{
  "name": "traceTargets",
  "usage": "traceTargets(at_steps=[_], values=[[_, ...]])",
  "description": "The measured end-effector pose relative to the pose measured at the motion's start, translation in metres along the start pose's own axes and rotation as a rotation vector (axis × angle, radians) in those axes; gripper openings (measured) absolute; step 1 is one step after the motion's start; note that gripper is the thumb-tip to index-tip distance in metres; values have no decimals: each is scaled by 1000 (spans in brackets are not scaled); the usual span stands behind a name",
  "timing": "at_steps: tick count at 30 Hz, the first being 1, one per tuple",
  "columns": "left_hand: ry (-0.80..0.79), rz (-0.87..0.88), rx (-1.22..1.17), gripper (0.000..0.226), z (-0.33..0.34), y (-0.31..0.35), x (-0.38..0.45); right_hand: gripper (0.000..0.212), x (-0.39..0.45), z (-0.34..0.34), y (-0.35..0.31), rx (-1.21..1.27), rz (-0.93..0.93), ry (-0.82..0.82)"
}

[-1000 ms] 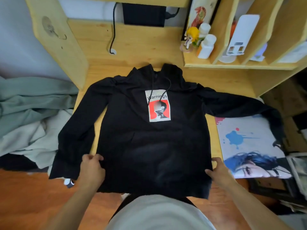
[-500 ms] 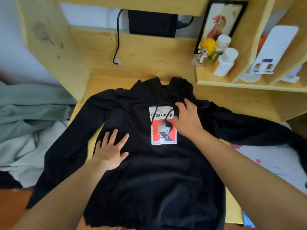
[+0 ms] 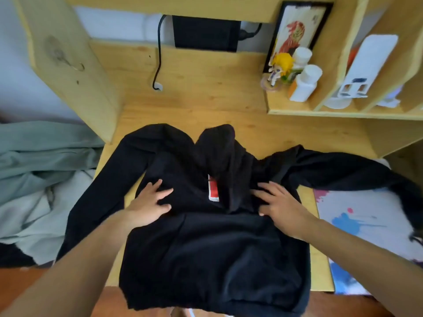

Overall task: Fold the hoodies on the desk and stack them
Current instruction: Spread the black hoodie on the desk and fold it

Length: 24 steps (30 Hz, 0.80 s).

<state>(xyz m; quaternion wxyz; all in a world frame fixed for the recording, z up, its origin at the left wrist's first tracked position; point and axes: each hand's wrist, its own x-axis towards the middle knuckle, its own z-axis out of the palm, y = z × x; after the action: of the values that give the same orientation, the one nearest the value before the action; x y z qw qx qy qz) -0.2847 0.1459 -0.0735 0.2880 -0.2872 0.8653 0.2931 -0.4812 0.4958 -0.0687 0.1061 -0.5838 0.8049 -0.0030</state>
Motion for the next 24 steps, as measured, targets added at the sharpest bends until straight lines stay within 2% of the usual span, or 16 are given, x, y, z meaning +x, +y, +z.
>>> traceTargets(at_steps=[2,4,5,7,8,10,12,13,15,16,17,19,20,21,23,24], values=[[181,-47,-286,35,-12,-6,-14,38,-37,14,7,17,205,-73],[416,-96,-419,32,-15,-8,-30,34,-38,6,8,184,396,119],[471,-109,-481,31,-14,-6,-36,30,-29,-6,2,263,492,245],[429,-117,-687,26,-10,1,-46,19,3,-30,-13,398,647,379],[368,-122,-761,24,-5,5,-49,32,23,-37,-21,475,681,352],[254,-109,-760,25,6,12,-54,79,67,-48,-39,660,736,175],[188,-65,-651,27,16,23,-62,101,108,-50,-44,763,863,74],[171,-49,-607,26,20,28,-65,96,122,-48,-41,753,918,53],[161,-31,-567,24,23,31,-69,53,137,-58,-34,668,953,128],[168,-22,-584,24,22,29,-71,36,137,-64,-31,659,916,251],[186,-10,-630,25,20,25,-73,30,128,-70,-32,655,839,390],[233,-17,-766,28,16,14,-79,27,89,-83,-51,560,532,652],[253,-30,-822,29,14,7,-83,25,61,-82,-68,507,347,667],[273,-40,-858,30,12,1,-86,24,28,-76,-84,440,164,585],[301,-64,-880,29,8,-9,-91,28,-45,-46,-104,266,-114,217],[304,-75,-882,28,7,-13,-93,28,-76,-29,-104,172,-187,33]])
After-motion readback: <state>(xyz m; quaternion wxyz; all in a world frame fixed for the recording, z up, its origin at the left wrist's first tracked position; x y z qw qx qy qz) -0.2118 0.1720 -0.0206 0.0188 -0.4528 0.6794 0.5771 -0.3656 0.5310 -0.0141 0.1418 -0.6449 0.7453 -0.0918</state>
